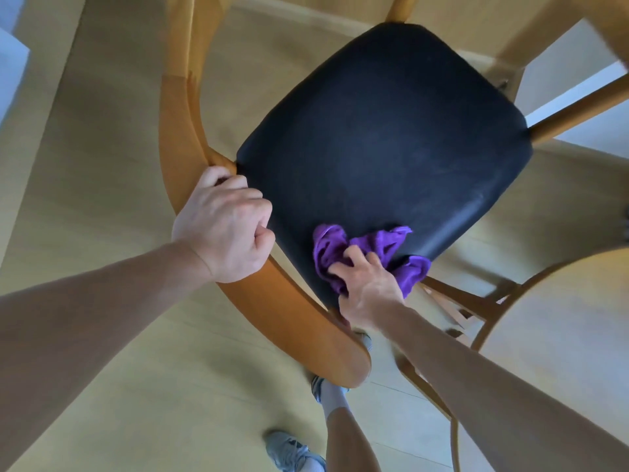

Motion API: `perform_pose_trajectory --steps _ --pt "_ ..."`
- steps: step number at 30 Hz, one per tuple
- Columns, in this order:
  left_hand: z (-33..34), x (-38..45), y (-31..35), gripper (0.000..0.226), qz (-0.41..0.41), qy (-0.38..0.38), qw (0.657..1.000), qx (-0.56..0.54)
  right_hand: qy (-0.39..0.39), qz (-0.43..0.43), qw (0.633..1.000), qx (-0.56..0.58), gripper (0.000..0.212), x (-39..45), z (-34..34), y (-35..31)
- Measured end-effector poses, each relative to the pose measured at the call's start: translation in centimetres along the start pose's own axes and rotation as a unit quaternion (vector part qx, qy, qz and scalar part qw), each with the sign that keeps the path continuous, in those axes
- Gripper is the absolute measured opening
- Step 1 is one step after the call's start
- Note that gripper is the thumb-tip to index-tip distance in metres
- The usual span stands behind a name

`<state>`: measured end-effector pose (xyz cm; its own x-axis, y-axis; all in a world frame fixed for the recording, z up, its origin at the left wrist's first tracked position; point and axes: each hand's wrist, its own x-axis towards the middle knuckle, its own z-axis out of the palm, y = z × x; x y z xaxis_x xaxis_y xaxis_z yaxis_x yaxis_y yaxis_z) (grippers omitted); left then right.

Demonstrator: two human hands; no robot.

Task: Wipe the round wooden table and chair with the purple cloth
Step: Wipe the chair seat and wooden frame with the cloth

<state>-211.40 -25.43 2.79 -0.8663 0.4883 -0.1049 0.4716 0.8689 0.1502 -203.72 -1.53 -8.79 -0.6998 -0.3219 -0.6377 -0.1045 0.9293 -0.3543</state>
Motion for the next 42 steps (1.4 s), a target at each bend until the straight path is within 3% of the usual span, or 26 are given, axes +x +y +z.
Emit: perform_pose_trajectory --steps 2,4,6,8,10,13,15,18,20,23,25,28,29,32,34,38,42 --pt "-0.1 0.0 -0.2 0.021 0.042 -0.028 0.999 0.015 -0.085 -0.032 0.995 0.039 0.044 0.4 -2.0 1.3" --pt "0.2 0.0 -0.3 0.020 0.093 -0.054 0.994 0.019 -0.099 -0.020 0.990 0.099 0.043 1.1 -4.3 3.1" --pt "0.4 0.0 -0.4 0.020 0.102 -0.072 0.992 0.010 0.020 0.028 0.982 0.187 0.040 1.9 -6.5 5.2" --pt "0.5 0.1 -0.4 0.021 0.076 -0.059 0.995 -0.013 0.176 0.088 0.945 0.262 0.040 3.3 -8.2 7.0" --pt "0.5 0.1 -0.4 0.023 0.053 -0.052 0.997 -0.028 0.234 0.158 0.923 0.263 0.048 5.5 -9.2 7.6" --pt "0.4 0.1 -0.2 0.024 0.043 -0.052 0.997 -0.033 0.184 0.246 0.939 0.154 0.061 8.7 -9.2 5.8" --pt "0.1 0.3 -0.2 0.022 0.040 -0.055 0.997 -0.037 0.158 0.260 0.946 0.111 0.063 9.2 -8.7 3.5" --pt "-0.3 0.4 0.0 0.021 0.044 -0.052 0.997 -0.029 0.115 0.169 0.978 0.049 0.062 7.4 -6.4 0.3" --pt "-0.7 0.5 0.1 0.020 0.047 -0.058 0.997 -0.028 0.041 0.069 0.996 0.025 0.058 5.7 -4.7 -1.2" --pt "-0.8 0.6 0.1 0.021 0.057 -0.075 0.995 -0.022 -0.040 -0.011 0.998 0.050 0.040 4.3 -3.9 -1.0" --pt "-0.6 0.5 0.0 0.020 0.059 -0.072 0.995 -0.027 0.036 0.021 0.989 0.143 0.033 4.7 -5.4 0.6" --pt "-0.6 0.3 0.0 0.019 0.061 -0.057 0.996 -0.042 0.246 0.119 0.926 0.260 0.036 7.7 -9.9 3.8" --pt "-0.7 0.4 0.0 0.018 0.063 -0.048 0.996 -0.044 0.277 0.148 0.910 0.272 0.041 9.4 -11.8 4.7" --pt "-1.0 0.6 0.0 0.019 0.059 -0.039 0.997 -0.035 0.185 0.219 0.919 0.269 0.063 14.5 -16.4 5.3" --pt "-0.9 0.6 0.1 0.020 0.055 -0.035 0.997 -0.036 0.127 0.227 0.939 0.224 0.067 16.1 -16.7 4.2" --pt "-0.5 0.4 -0.1 0.022 0.054 -0.044 0.997 -0.027 0.073 0.112 0.986 0.099 0.065 13.4 -11.0 -0.7" --pt "-0.5 0.5 -0.1 0.026 0.054 -0.043 0.997 -0.027 -0.037 0.004 0.996 0.075 0.057 9.2 -6.1 -2.9"
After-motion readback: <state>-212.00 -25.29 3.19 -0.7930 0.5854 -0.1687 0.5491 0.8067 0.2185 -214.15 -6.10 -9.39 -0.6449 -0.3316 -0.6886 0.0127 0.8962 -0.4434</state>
